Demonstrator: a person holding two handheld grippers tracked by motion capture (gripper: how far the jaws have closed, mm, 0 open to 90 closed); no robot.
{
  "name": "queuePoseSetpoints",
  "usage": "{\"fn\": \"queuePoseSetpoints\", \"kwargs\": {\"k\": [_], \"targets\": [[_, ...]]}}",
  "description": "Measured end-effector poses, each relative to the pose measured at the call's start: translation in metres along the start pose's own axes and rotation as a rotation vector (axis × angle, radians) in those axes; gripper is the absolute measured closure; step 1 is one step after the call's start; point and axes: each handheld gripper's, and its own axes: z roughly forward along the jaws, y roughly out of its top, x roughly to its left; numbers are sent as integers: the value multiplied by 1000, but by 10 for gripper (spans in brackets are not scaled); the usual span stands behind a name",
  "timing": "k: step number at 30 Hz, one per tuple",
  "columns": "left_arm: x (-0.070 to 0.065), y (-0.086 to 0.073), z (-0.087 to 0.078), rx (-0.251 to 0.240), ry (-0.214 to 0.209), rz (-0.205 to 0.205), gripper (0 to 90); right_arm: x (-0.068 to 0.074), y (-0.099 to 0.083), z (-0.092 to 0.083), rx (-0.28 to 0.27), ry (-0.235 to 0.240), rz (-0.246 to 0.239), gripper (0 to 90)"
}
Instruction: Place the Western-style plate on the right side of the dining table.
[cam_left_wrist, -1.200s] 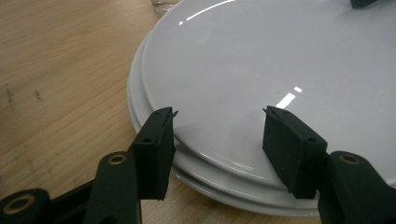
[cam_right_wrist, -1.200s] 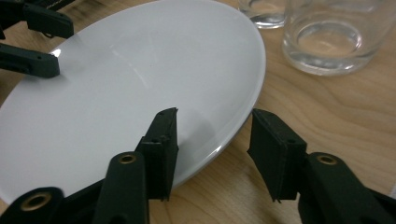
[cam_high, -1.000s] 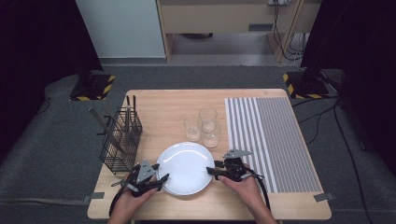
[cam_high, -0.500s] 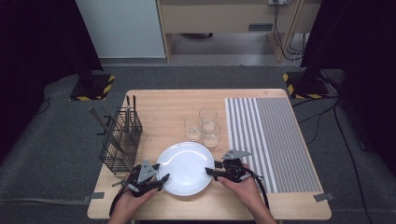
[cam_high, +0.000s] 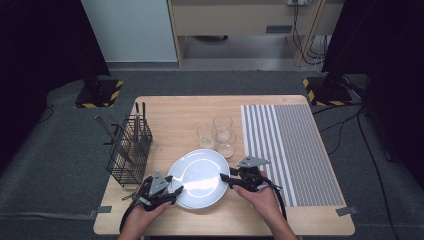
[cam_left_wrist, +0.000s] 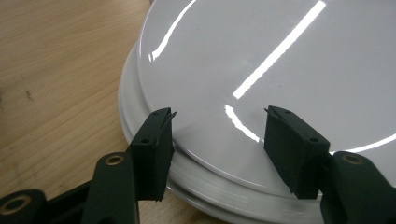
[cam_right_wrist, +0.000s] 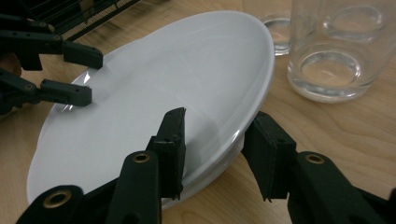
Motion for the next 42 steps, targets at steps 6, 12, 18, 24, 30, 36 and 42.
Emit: {"fn": "queuePoseSetpoints", "kwargs": {"k": [6, 12, 18, 24, 30, 36, 42], "targets": [[-3, 2, 4, 2, 2, 4, 417, 1, 10, -2, -14, -31, 0, 632], [-3, 1, 4, -2, -11, 13, 411, 1, 16, -1, -33, -66, 8, 667], [-7, 3, 5, -16, -28, 39, 414, 3, 26, 1, -36, -76, 5, 694], [-13, 7, 11, -28, -33, 25, 384, 5, 37, 0, -56, -88, 6, 739], [-13, 8, 11, -37, -18, 26, 371, 7, 48, 1, -53, -87, 4, 763], [-15, 11, 14, -43, 9, 24, 345, 12, 64, -1, -47, -92, -29, 791], [-15, 14, 17, -58, 31, 14, 329, 23, 82, -5, -46, -93, -80, 817]]}}
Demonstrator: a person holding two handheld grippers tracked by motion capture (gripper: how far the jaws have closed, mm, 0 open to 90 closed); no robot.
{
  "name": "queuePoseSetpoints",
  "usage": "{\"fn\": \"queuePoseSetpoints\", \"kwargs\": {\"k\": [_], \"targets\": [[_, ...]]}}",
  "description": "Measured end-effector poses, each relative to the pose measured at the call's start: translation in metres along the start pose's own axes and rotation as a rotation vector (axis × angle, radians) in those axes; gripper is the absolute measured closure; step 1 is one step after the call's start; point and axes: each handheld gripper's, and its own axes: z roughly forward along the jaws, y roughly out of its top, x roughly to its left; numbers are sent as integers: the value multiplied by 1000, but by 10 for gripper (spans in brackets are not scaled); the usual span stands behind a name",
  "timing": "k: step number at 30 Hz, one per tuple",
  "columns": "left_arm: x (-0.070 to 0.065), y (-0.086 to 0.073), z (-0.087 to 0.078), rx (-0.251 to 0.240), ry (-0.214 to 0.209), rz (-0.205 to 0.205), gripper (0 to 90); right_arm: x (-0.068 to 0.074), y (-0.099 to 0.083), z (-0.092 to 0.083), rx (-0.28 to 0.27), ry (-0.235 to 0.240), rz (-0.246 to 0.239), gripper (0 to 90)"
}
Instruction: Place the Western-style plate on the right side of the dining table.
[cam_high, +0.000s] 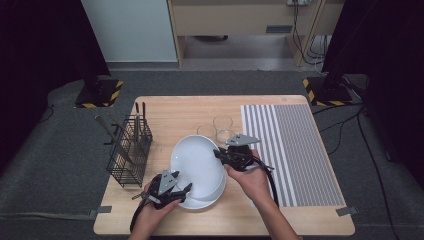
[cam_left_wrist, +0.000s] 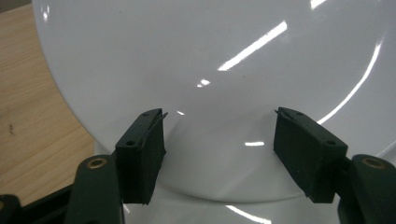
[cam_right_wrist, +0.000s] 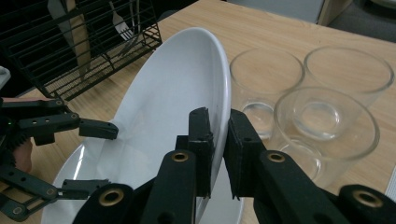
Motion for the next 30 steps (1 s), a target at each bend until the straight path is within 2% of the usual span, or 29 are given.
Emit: {"fn": "queuePoseSetpoints", "kwargs": {"k": [4, 7, 8, 12, 16, 18, 22, 26, 27, 28, 30], "targets": [[-1, 2, 1, 1, 25, 6, 308, 7, 11, -1, 3, -7, -53, 827], [-2, 2, 2, 2, 34, 12, 305, 11, 18, -3, 11, -13, -75, 836], [-3, 3, 4, 8, 53, 26, 304, 12, 21, -4, 12, -16, -83, 839], [-4, 4, 6, 7, 58, 29, 300, 19, 30, -6, 21, -29, -120, 845], [-3, 4, 5, 4, 52, 12, 297, 24, 34, -8, 22, -7, -132, 838], [-1, 3, 5, 2, 46, -9, 290, 29, 38, -10, 20, 44, -120, 820], [0, 3, 5, 0, 43, -10, 290, 32, 39, -9, 32, 54, -129, 799], [0, 2, 5, -7, 44, -6, 290, 36, 32, -1, 74, 91, -125, 791], [0, 2, 5, -7, 42, -9, 291, 36, 31, 0, 73, 88, -133, 798], [0, 2, 5, -7, 41, -10, 290, 37, 30, 1, 74, 61, -147, 810], [-2, 2, 5, -3, 42, -3, 284, 37, 30, 1, 78, 43, -144, 819]]}}
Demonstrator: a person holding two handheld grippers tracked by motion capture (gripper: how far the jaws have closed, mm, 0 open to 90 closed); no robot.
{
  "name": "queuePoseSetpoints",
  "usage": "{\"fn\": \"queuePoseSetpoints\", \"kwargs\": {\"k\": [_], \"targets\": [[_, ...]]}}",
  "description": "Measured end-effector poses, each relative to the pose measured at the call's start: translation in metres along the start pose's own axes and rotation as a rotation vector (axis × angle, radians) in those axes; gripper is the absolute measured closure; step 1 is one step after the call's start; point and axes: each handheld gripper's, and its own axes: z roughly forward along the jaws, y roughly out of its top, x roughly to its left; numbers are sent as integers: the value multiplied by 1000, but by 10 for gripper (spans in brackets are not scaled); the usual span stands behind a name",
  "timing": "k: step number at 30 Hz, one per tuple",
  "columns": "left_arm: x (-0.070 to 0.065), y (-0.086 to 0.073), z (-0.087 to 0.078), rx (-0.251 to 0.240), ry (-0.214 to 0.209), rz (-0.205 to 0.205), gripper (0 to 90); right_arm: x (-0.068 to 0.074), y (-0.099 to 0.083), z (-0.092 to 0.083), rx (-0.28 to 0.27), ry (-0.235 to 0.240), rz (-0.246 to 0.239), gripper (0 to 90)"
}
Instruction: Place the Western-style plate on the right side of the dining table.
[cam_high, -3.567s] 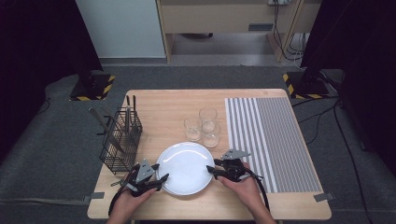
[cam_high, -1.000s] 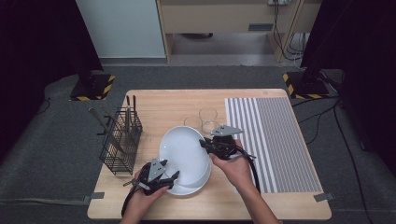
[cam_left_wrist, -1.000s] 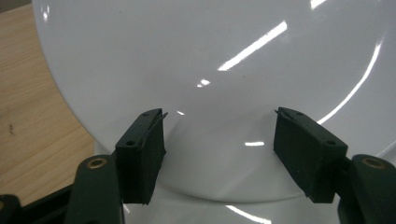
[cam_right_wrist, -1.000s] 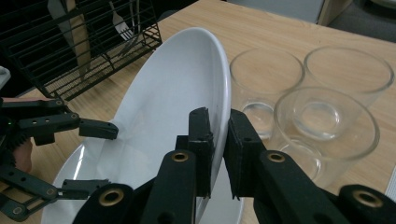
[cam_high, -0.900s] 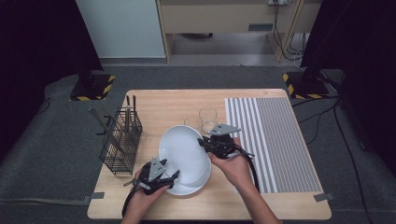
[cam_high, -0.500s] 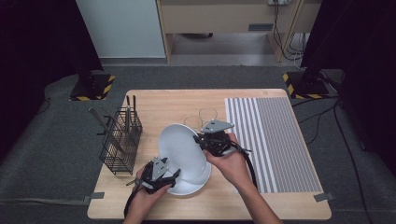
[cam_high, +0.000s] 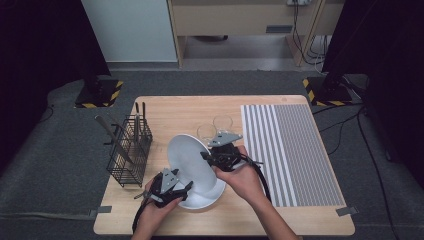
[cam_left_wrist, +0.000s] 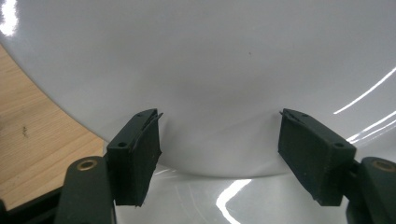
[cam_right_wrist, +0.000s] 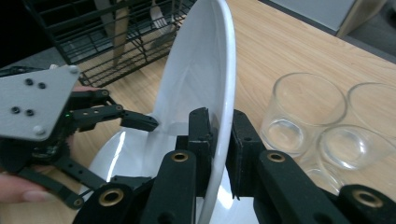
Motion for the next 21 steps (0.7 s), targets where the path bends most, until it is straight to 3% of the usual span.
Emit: {"fn": "queuePoseSetpoints", "kwargs": {"k": [6, 8, 10, 14, 17, 20, 21], "targets": [[0, 3, -3, -28, 7, -1, 284, -5, 3, -2, -8, -2, 8, 844], [2, 5, -7, -43, 15, -14, 281, -11, 9, -6, 7, -64, -38, 844], [3, 6, -8, -46, 14, -20, 278, -17, 10, -8, 13, -86, -41, 845], [4, 13, -15, -70, 18, -23, 276, -23, 9, -11, 26, -82, -35, 844], [9, 21, -18, -60, 20, 1, 263, -23, 9, -11, 25, -81, -38, 844], [14, 25, -17, -52, 12, -11, 262, -24, 10, -10, 29, -78, -37, 844], [16, 28, -15, -41, 9, 3, 260, -24, 11, -10, 31, -78, -41, 844]]}}
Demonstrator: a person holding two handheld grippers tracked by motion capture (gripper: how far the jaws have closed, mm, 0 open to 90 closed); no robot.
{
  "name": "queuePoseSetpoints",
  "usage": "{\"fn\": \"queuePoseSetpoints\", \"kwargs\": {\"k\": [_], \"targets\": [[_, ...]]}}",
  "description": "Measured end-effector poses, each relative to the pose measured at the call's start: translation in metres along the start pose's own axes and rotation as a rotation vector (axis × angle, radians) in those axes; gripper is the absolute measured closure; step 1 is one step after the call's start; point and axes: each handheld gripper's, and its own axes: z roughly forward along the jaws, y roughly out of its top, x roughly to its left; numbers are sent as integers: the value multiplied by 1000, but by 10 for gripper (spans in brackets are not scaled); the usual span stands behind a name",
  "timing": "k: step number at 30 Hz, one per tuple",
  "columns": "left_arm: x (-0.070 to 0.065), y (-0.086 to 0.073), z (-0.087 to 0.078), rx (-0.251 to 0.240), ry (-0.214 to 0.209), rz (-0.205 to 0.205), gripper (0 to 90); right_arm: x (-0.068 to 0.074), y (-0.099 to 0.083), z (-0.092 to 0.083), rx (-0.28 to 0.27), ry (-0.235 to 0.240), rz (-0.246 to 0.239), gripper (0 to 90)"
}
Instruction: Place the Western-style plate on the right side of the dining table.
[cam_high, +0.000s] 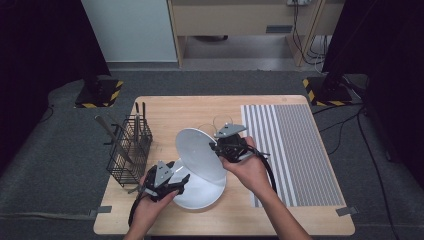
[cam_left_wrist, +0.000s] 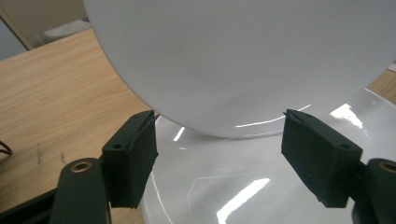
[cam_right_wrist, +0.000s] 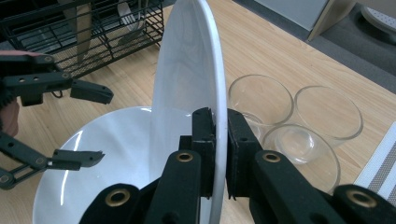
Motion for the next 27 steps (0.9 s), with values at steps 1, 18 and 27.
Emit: {"fn": "queuePoseSetpoints", "kwargs": {"k": [1, 18, 27], "targets": [[0, 1, 1, 2, 4, 12, 260, 0, 1, 0, 1, 2, -1, 844], [-1, -3, 22, 5, -8, -34, 282, 0, 2, 4, -22, 6, 7, 846], [-8, -5, 27, 21, -15, -33, 281, 2, 5, 3, -21, 14, -7, 846]]}}
